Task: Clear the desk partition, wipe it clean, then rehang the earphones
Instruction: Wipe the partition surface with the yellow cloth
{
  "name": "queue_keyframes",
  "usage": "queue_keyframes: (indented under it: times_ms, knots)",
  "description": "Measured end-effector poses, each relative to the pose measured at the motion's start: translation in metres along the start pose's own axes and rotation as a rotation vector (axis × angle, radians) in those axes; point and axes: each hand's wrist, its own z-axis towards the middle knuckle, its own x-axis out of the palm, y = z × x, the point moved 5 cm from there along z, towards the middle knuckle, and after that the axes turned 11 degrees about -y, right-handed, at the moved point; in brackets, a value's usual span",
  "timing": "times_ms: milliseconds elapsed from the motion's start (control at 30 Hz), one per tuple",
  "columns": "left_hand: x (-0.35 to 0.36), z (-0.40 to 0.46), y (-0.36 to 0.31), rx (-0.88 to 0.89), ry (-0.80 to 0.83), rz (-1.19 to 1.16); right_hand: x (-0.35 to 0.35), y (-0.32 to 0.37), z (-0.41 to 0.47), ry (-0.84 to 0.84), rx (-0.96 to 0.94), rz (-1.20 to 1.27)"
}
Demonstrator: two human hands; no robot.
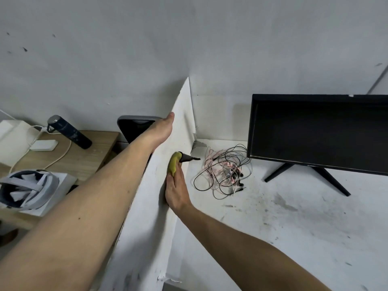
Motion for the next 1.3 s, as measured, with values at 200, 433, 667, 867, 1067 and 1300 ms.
queue_keyframes:
  times_ms: [200, 433, 667, 867, 1067, 1300]
  knots:
    - [0.001, -0.001, -0.002, 0.007, -0.011, -0.011, -0.004, 0.049, 0.002, -0.035, -0.163, 0.019]
    - [0.000, -0.002, -0.002, -0.009, -0.006, -0.026, -0.002, -0.001, -0.020, 0.042, -0.076, -0.039]
    - [0.003, -0.005, -0.008, 0.019, -0.015, 0.010, -0.009, 0.059, -0.001, -0.037, -0.184, 0.023]
    - [0.004, -0.003, -0.006, 0.017, -0.010, 0.028, -0.004, 0.010, -0.052, 0.053, -0.232, -0.027]
    - [0.005, -0.005, -0.006, 0.010, -0.032, 0.037, 0.000, -0.063, -0.039, 0.096, 0.187, 0.004]
    - [0.010, -0.014, -0.015, 0.020, -0.008, 0.080, -0.016, -0.004, -0.013, 0.039, 0.201, 0.100]
